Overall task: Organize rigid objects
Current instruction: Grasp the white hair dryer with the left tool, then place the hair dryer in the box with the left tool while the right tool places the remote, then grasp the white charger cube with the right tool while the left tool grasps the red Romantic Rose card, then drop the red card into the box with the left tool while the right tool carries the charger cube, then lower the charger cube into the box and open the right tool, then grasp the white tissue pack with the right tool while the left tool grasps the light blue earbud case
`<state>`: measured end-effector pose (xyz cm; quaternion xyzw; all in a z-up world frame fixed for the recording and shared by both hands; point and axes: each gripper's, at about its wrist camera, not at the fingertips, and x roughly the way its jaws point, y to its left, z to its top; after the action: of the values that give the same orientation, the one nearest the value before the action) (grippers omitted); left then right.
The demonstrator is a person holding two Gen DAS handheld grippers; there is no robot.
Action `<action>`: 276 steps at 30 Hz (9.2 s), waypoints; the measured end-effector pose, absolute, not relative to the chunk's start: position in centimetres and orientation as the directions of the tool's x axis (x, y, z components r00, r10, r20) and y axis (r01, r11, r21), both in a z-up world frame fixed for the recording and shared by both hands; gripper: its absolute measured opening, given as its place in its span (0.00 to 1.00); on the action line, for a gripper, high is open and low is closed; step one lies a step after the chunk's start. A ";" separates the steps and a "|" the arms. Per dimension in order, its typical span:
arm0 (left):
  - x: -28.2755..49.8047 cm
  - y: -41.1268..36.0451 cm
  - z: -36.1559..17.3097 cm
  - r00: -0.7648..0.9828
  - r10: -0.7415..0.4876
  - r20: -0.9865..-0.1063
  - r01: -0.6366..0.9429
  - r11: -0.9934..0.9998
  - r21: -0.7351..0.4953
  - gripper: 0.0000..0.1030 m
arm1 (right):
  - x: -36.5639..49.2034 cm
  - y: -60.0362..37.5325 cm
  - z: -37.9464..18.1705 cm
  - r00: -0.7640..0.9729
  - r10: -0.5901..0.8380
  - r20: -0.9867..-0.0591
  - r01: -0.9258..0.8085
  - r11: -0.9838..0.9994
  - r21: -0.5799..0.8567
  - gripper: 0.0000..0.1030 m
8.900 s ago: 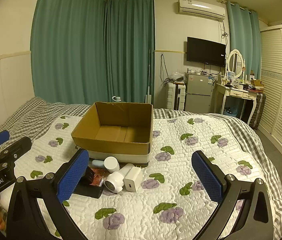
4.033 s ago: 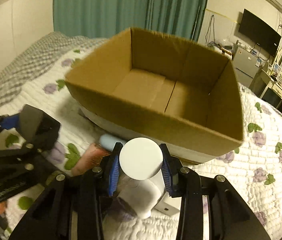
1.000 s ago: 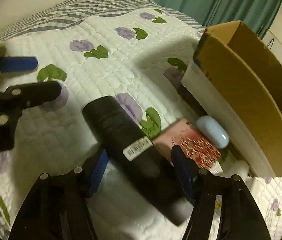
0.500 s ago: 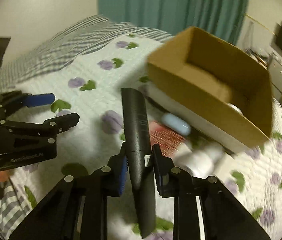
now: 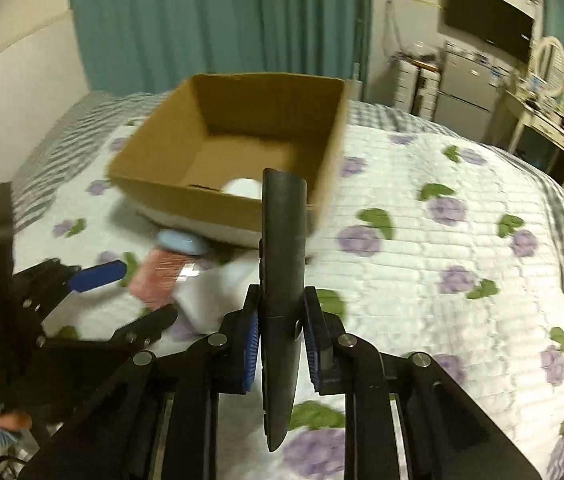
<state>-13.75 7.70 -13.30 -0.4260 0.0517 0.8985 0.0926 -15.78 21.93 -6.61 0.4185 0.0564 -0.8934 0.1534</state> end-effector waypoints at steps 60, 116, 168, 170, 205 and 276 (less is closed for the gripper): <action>-26.7 3.4 -7.7 -0.734 0.067 -0.676 -0.120 -0.992 0.032 0.50 | -28.8 17.3 -1.7 -0.668 -0.296 -0.683 0.402 -0.916 0.003 0.18; -16.2 0.7 -14.0 -0.634 0.054 -0.772 -0.071 -0.997 -0.011 0.68 | -20.7 17.0 -13.5 -0.541 -0.138 -0.830 0.257 -0.966 -0.007 0.27; -17.6 2.0 -1.0 -0.760 0.119 -0.639 -0.168 -0.986 0.016 0.70 | -19.4 17.7 1.6 -0.745 -0.282 -0.604 0.358 -0.934 -0.005 0.27; -19.9 2.6 -1.2 -0.753 0.111 -0.649 -0.168 -0.985 0.027 0.70 | -20.7 17.8 1.8 -0.752 -0.289 -0.593 0.358 -0.934 0.000 0.27; -26.2 1.2 -3.5 -0.795 -0.020 -0.606 -0.034 -0.996 0.077 0.73 | -30.1 14.6 -1.8 -0.689 -0.355 -0.632 0.427 -0.903 0.042 0.27; -16.5 -1.7 -13.8 -0.644 -0.033 -0.765 -0.059 -0.994 0.092 0.74 | -18.7 16.2 -12.8 -0.554 -0.185 -0.811 0.332 -0.943 -0.011 0.58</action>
<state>-16.49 -1.65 -13.84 -0.4220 0.0544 0.9049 0.0072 -18.70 16.25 -12.80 0.4485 0.0816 -0.8778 0.1473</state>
